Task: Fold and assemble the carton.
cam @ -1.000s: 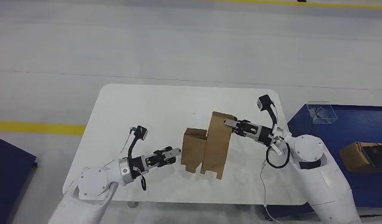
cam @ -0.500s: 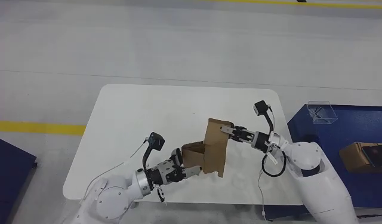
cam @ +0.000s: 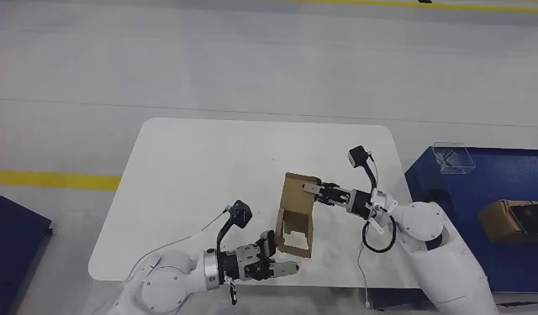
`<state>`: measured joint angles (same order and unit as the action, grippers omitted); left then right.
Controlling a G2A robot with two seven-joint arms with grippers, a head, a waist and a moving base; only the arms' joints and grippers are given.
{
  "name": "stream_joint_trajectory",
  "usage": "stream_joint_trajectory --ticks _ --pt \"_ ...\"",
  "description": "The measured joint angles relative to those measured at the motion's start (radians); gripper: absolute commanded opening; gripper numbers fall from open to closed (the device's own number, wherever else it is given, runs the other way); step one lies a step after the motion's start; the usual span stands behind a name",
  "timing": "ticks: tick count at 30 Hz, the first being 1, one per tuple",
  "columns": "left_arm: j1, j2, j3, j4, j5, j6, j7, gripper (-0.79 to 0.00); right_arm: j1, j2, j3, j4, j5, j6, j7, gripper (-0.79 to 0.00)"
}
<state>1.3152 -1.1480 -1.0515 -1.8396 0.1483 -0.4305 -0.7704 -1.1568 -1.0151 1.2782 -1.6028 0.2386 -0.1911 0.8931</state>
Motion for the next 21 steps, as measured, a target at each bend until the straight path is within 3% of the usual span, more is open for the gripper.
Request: stream_joint_trajectory --ticks 9,21 --pt "-0.051 -0.012 0.071 0.025 0.009 0.005 0.007 0.0 0.021 -0.011 -0.041 0.048 0.153 0.101 0.075 -0.785" --pt "-0.06 -0.011 0.073 0.05 0.007 -0.001 0.039 0.0 0.079 -0.018 -0.01 0.163 0.317 0.175 0.099 -0.785"
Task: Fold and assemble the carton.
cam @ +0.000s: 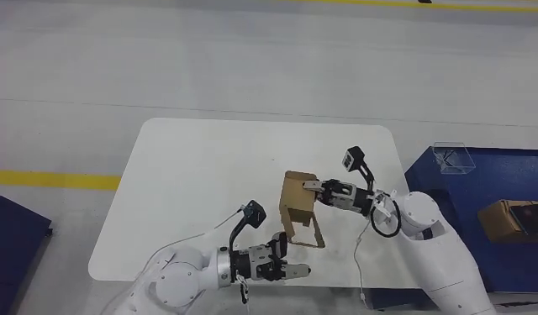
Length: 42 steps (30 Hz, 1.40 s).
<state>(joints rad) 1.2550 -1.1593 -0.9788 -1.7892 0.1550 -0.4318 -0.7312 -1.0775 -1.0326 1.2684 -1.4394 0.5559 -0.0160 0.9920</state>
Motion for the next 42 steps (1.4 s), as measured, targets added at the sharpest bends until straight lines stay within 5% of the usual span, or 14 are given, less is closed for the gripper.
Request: stream_joint_trajectory --ticks 17,23,27,31,36,42 --pt "0.03 0.009 -0.05 0.007 0.011 0.0 0.035 0.0 0.037 -0.007 0.038 0.076 0.189 0.111 0.017 -0.785" --pt "0.17 0.014 -0.168 -0.086 0.265 -0.047 0.454 0.0 0.099 -0.037 0.014 0.225 0.534 0.365 -0.014 -0.785" --pt "0.284 0.004 -0.174 -0.17 0.674 0.104 0.841 0.0 0.147 -0.06 -0.033 0.331 0.685 0.504 -0.026 -0.785" --pt "0.319 -0.01 -0.095 -0.18 1.016 0.31 1.056 0.0 0.18 -0.08 -0.075 0.399 0.769 0.585 -0.012 -0.785" --pt "0.276 -0.036 0.002 -0.152 1.249 0.533 1.086 0.0 0.196 -0.094 -0.112 0.43 0.776 0.604 0.026 -0.785" --pt "0.22 -0.061 0.066 -0.125 1.335 0.642 1.06 0.0 0.188 -0.102 -0.135 0.431 0.76 0.594 0.053 -0.785"
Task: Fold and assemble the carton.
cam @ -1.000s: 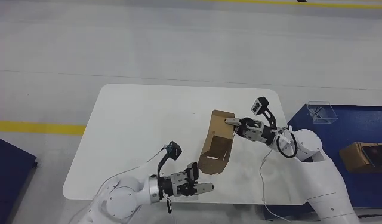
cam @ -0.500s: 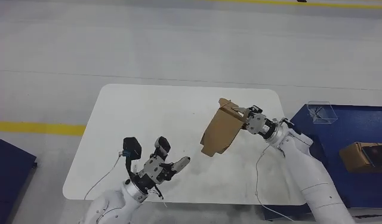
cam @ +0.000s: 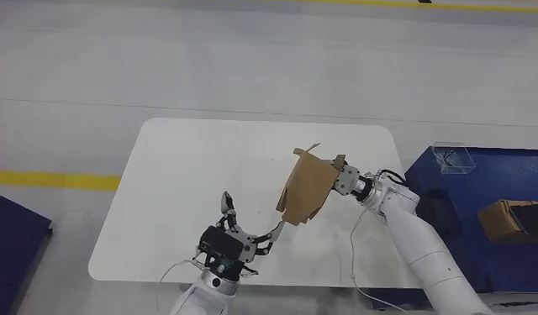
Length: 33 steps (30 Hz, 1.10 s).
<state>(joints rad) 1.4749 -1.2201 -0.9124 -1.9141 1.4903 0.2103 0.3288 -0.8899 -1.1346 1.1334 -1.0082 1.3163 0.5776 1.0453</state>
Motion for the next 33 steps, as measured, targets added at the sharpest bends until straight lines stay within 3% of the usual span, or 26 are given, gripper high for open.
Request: stream_joint_trajectory --ticks 7,10,11,14,17,18,19,23,24,25,26,33 --pt "-0.027 -0.016 0.028 0.02 0.067 0.036 -0.004 0.0 -0.012 -0.006 -0.013 -0.01 -0.002 0.021 0.013 -0.785" --pt "-0.033 -0.021 0.035 0.022 0.095 0.046 0.01 -0.151 -0.019 -0.008 -0.021 -0.022 -0.01 0.026 0.014 -0.785" --pt "-0.034 -0.023 0.037 0.024 0.115 0.06 0.016 -0.256 -0.022 -0.008 -0.024 -0.027 -0.013 0.03 0.015 -0.785" --pt "-0.037 -0.029 0.053 0.03 0.164 0.088 0.022 -0.403 -0.028 -0.01 -0.032 -0.037 -0.02 0.039 0.015 -0.785" --pt "-0.041 -0.036 0.062 0.035 0.19 0.108 0.022 -0.477 -0.031 -0.011 -0.036 -0.042 -0.032 0.042 0.011 -0.785" --pt "-0.043 -0.038 0.064 0.038 0.197 0.113 0.016 -0.606 -0.031 -0.011 -0.036 -0.043 -0.036 0.042 0.012 -0.785" --pt "-0.045 -0.04 0.066 0.04 0.2 0.114 0.012 -0.785 -0.032 -0.012 -0.037 -0.043 -0.039 0.043 0.012 -0.785" --pt "-0.05 -0.048 0.07 0.045 0.201 0.114 0.013 -0.785 -0.032 -0.013 -0.037 -0.043 -0.046 0.041 0.01 -0.785" --pt "-0.051 -0.05 0.069 0.047 0.201 0.118 0.019 -0.785 -0.031 -0.013 -0.038 -0.043 -0.051 0.038 0.007 -0.696" --pt "-0.053 -0.051 0.068 0.05 0.207 0.128 0.026 -0.785 -0.03 -0.013 -0.042 -0.045 -0.061 0.039 0.005 -0.311" --pt "-0.054 -0.053 0.068 0.054 0.216 0.14 0.036 -0.785 -0.029 -0.013 -0.044 -0.045 -0.071 0.041 0.003 0.0" --pt "-0.055 -0.067 0.081 0.092 0.313 0.224 0.091 -0.785 -0.028 -0.013 -0.045 -0.045 -0.074 0.043 0.003 0.0"
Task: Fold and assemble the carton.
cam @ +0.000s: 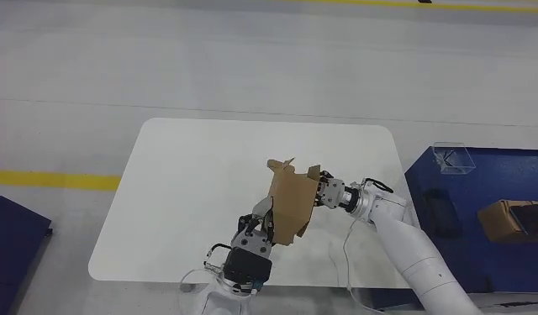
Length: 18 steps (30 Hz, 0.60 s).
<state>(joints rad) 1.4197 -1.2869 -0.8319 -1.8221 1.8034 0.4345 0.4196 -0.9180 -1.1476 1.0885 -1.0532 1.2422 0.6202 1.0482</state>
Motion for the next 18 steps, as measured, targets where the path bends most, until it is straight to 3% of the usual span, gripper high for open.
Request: stream_joint_trajectory --ticks 5,10,14,18 --pt "0.01 -0.007 -0.007 -0.023 -0.101 -0.066 -0.025 -0.785 0.003 0.019 0.08 -0.001 -0.016 -0.075 -0.01 0.0" --pt "0.018 -0.008 -0.061 -0.04 -0.385 -0.263 -0.078 -0.785 -0.005 0.073 0.216 -0.073 -0.171 -0.162 0.16 0.0" --pt "0.002 -0.009 -0.108 -0.025 -0.66 -0.448 -0.19 -0.785 -0.048 0.114 0.326 -0.185 -0.33 -0.301 0.267 0.0" --pt "-0.036 -0.01 -0.152 0.017 -1.005 -0.63 -0.374 -0.785 -0.129 0.141 0.434 -0.357 -0.481 -0.515 0.266 0.0"
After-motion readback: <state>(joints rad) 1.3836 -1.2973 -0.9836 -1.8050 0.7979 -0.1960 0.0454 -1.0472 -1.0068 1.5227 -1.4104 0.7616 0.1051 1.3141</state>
